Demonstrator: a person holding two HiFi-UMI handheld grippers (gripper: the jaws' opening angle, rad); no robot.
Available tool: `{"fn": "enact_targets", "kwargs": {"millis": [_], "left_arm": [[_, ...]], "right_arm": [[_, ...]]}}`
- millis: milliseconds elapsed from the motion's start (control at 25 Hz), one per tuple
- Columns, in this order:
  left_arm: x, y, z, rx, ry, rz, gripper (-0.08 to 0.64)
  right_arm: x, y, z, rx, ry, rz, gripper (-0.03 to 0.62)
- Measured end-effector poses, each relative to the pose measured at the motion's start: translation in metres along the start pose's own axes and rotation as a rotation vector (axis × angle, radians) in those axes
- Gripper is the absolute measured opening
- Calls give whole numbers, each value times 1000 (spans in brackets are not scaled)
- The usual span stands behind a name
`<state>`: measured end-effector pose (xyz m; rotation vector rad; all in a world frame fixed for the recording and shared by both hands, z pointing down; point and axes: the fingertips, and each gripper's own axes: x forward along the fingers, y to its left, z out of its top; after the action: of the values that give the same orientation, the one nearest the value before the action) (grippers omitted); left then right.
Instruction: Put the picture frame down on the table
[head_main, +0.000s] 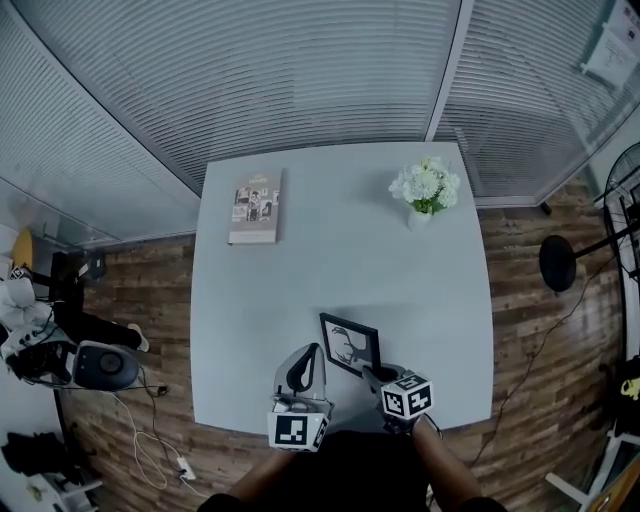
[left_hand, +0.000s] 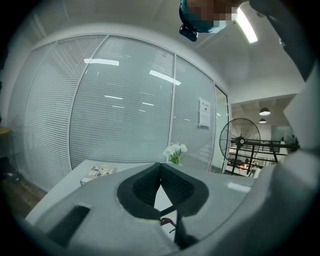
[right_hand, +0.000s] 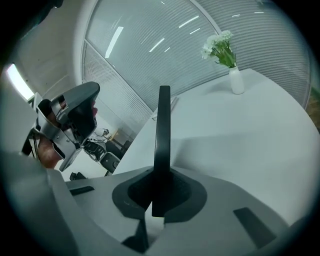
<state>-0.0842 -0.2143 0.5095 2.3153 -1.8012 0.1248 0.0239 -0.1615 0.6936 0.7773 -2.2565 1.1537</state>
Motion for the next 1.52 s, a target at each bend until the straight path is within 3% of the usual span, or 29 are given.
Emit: {"fn": "enact_targets", "kwargs": {"millis": [280, 560, 960, 1520], "left_arm": [[7, 2, -4, -1, 2, -6, 12], [4, 4, -5, 2, 6, -18, 12], [1, 3, -10, 7, 19, -26, 12], [2, 5, -20, -3, 53, -30, 12]], "right_arm": [[7, -11, -2, 32, 58, 15, 26], [9, -27, -3, -7, 85, -66, 28], [10, -67, -12, 59, 94, -145, 101], [27, -103, -25, 108, 127, -180, 167]]}}
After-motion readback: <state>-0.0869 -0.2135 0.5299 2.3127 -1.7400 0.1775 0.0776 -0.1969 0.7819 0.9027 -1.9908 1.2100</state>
